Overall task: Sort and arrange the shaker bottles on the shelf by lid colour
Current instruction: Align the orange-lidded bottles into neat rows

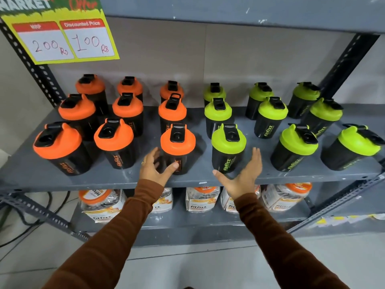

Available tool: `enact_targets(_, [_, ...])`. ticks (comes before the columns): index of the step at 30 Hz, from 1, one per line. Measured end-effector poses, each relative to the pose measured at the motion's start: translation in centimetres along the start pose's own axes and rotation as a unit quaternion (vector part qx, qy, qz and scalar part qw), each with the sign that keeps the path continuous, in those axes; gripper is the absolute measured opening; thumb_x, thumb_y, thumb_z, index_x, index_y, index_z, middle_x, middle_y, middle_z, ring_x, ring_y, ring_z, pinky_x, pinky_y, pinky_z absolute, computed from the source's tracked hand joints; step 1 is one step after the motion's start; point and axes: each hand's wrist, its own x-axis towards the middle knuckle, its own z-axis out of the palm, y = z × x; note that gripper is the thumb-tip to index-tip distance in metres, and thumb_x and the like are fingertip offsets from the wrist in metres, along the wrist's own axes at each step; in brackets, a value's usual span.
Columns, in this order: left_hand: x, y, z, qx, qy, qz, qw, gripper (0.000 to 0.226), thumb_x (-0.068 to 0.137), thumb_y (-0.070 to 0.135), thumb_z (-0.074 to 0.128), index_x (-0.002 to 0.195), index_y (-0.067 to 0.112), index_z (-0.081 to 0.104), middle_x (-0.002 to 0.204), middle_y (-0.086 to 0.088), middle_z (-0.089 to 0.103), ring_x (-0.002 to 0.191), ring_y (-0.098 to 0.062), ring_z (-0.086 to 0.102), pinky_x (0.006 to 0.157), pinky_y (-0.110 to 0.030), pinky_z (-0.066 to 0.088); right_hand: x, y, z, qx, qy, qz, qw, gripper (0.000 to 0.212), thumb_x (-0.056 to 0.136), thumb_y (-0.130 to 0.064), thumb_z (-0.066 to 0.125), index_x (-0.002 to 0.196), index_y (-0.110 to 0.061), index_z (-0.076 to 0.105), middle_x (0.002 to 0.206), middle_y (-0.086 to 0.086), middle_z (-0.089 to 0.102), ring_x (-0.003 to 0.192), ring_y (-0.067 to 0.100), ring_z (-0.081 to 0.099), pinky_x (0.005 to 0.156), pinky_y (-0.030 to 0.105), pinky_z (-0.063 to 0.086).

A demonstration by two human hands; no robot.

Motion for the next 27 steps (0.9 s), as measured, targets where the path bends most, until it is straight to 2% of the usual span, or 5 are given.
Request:
enact_targets(4, [-2.0, -0.5, -1.8, -0.005, 0.185, 0.043, 0.982, 0.034, 0.08, 0.049, 0.048, 0.099, 0.02, 0.047, 0.094, 0.0, 0.053, 0.083, -0.002, 0.052, 0.081, -0.039, 0.049, -3.7, -2.7, 2.2, -0.026, 0.073, -0.26, 0.962, 0.1, 0.064, -0.041, 0.074, 0.141, -0.021, 0.013, 0.139, 0.017, 0.03, 0.13, 0.034, 0.028, 0.113, 0.048, 0.018])
enact_targets(8, [-1.0, -1.3, -5.0, 0.013, 0.289, 0.042, 0.956, 0.07, 0.071, 0.042, 0.067, 0.118, -0.001, 0.037, 0.119, -0.027, 0.04, 0.109, -0.033, 0.045, 0.098, -0.034, 0.038, -5.6, -5.3, 5.7, 0.056, -0.046, -0.164, 0.984, 0.089, 0.067, -0.036, 0.075, 0.136, -0.014, 0.022, 0.136, 0.005, 0.03, 0.127, 0.026, 0.034, 0.11, 0.039, 0.03])
enact_targets(14, [3.0, -2.5, -9.8, 0.076, 0.128, 0.007, 0.989, 0.113, 0.053, 0.009, 0.086, 0.138, -0.001, 0.013, 0.144, -0.025, 0.024, 0.134, -0.033, 0.025, 0.114, -0.039, 0.018, -3.2, -7.6, 9.7, 0.129, -0.106, 0.056, 0.984, 0.114, 0.052, -0.011, 0.088, 0.138, -0.001, 0.014, 0.144, 0.021, 0.026, 0.135, 0.032, 0.028, 0.112, 0.05, 0.026])
enact_targets(21, [5.1, -3.2, -12.4, 0.106, 0.011, -0.036, 0.994, 0.085, 0.057, 0.016, 0.084, 0.128, 0.005, 0.038, 0.128, -0.02, 0.053, 0.117, -0.033, 0.051, 0.102, -0.046, 0.04, -2.6, -8.1, 10.9, 0.092, -0.111, 0.141, 0.979, 0.09, 0.058, -0.009, 0.084, 0.128, -0.003, 0.029, 0.13, 0.019, 0.051, 0.118, 0.032, 0.05, 0.103, 0.046, 0.04])
enact_targets(27, [3.9, -3.0, -12.0, 0.089, 0.012, -0.01, 0.996, 0.078, 0.056, 0.018, 0.085, 0.122, 0.006, 0.045, 0.12, -0.017, 0.059, 0.101, -0.02, 0.055, 0.087, -0.027, 0.04, -2.7, -8.2, 10.4, 0.06, -0.112, 0.143, 0.981, 0.08, 0.058, -0.015, 0.085, 0.12, -0.007, 0.036, 0.124, 0.017, 0.056, 0.112, 0.03, 0.054, 0.098, 0.043, 0.044])
